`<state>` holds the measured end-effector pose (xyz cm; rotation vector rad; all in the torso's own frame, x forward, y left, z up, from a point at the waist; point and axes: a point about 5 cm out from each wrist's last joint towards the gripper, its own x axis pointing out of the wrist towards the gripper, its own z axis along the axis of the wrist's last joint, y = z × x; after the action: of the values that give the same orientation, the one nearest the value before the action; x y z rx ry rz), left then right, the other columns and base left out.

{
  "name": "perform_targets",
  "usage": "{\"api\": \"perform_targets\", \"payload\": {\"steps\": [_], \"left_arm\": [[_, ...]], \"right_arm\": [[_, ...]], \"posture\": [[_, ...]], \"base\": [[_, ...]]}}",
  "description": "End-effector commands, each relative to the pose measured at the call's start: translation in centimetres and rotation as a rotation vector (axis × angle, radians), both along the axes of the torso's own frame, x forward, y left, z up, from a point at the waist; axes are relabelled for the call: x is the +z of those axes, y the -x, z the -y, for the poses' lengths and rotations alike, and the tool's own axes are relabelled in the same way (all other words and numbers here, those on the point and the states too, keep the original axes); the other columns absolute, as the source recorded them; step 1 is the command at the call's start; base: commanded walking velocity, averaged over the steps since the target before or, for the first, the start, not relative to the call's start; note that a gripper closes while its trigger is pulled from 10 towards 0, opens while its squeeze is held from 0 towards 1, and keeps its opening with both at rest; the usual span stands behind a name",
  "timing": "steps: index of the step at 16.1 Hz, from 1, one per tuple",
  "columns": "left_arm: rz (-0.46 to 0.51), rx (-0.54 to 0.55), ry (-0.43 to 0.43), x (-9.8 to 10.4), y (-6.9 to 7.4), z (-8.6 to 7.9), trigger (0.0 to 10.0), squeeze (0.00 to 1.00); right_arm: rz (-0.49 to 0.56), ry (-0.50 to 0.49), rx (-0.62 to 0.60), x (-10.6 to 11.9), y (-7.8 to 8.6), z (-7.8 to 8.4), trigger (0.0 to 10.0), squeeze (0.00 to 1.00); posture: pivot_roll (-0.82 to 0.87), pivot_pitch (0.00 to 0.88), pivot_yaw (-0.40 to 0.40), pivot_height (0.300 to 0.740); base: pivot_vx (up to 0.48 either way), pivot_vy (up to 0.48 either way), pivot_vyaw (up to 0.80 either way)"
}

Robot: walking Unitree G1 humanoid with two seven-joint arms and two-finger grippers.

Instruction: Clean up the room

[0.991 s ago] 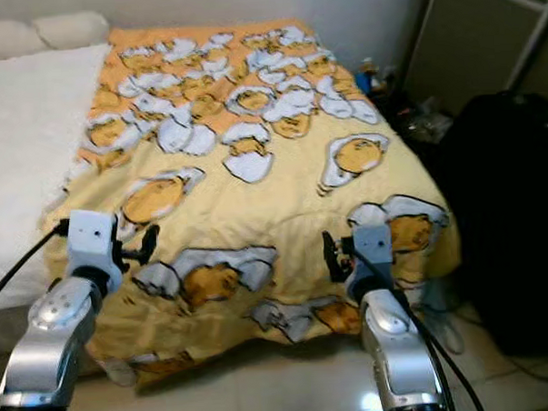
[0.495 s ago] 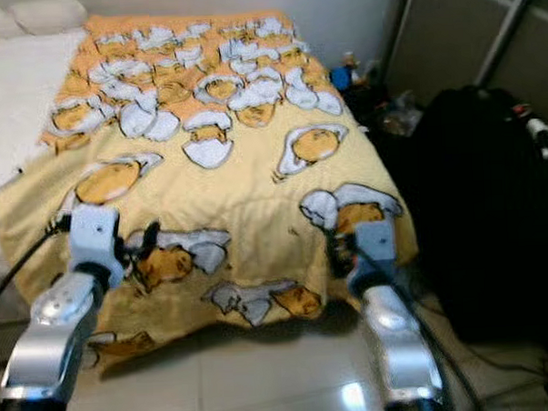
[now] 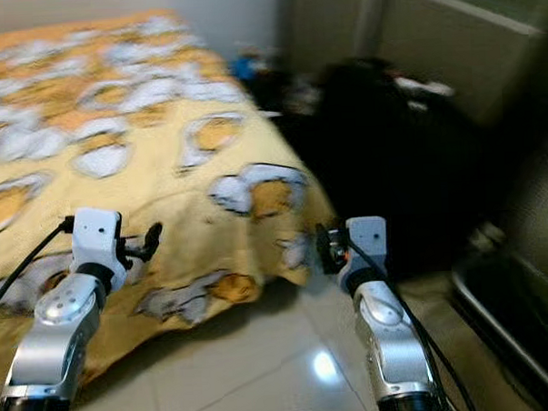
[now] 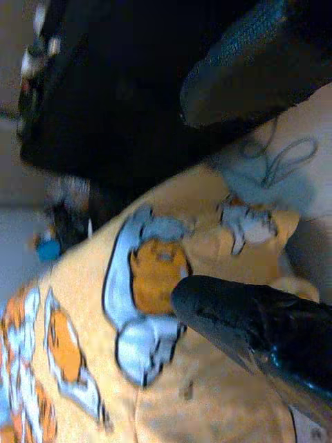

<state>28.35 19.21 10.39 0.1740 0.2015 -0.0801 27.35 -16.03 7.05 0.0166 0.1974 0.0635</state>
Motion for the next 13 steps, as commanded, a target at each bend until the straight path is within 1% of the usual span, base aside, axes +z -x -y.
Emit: {"api": "perform_targets", "payload": {"steps": [1, 2, 3, 4, 6, 7, 8, 10, 12, 13], "left_arm": [[0.003, 0.022, 0.003, 0.15, -0.22, -0.4, 10.0, 0.78], [-0.001, 0.022, 0.006, 0.08, -0.22, -0.36, 10.0, 0.7], [-0.005, 0.017, 0.007, -0.02, -0.21, -0.24, 10.0, 0.5], [-0.006, 0.012, 0.005, -0.03, -0.23, -0.15, 10.0, 0.15], [-0.009, 0.016, 0.005, -0.08, -0.34, -0.16, 10.0, 0.0], [-0.012, 0.022, 0.009, -0.04, -0.47, -0.24, 10.0, 0.0], [-0.018, 0.05, 0.069, 0.11, -0.71, -0.29, 10.0, 0.0], [-0.018, 0.04, 0.059, 0.21, -0.79, -0.29, 10.0, 0.0], [-0.014, 0.042, 0.066, 0.31, -0.87, -0.29, 10.0, 0.0], [-0.01, 0.045, 0.072, 0.37, -0.91, -0.3, 10.0, 0.0]], "right_arm": [[0.003, 0.003, -0.007, 0.18, -0.29, 0.13, 10.0, 0.0], [0.003, 0.003, -0.01, 0.18, -0.31, 0.18, 10.0, 0.0], [0.002, 0.003, -0.016, 0.16, -0.35, 0.24, 10.0, 0.0], [0.001, 0.001, -0.018, 0.15, -0.35, 0.26, 10.0, 0.0], [0.001, 0.0, -0.02, 0.15, -0.41, 0.24, 10.0, 0.0], [0.003, 0.0, -0.02, 0.21, -0.48, 0.15, 10.0, 0.0], [0.003, 0.0, -0.02, 0.23, -0.52, 0.11, 10.0, 0.0], [0.005, 0.0, -0.02, 0.25, -0.53, 0.05, 10.0, 0.0], [0.007, 0.003, -0.02, 0.22, -0.56, 0.07, 10.0, 0.0], [0.013, 0.015, -0.015, 0.25, -0.55, 0.07, 10.0, 0.0]], "posture": [[-0.04, 0.0, 0.021, 0.74], [-0.04, 0.0, 0.02, 0.74], [-0.04, 0.0, 0.02, 0.74], [-0.04, 0.0, 0.02, 0.74], [-0.04, 0.0, 0.021, 0.74], [-0.04, 0.0, 0.022, 0.74], [-0.04, 0.0, 0.022, 0.74], [-0.03, 0.0, 0.023, 0.74], [-0.03, 0.0, 0.023, 0.74], [-0.03, 0.0, 0.023, 0.74]], "base": [[0.0, 0.0, -0.8], [0.0, 0.0, -0.8], [0.0, 0.0, -0.8], [0.0, 0.0, -0.8], [0.0, 0.0, -0.8], [0.0, 0.0, -0.8], [0.0, 0.0, -0.8], [0.0, 0.0, -0.8], [0.0, 0.0, -0.8], [0.0, 0.0, 0.0]]}}
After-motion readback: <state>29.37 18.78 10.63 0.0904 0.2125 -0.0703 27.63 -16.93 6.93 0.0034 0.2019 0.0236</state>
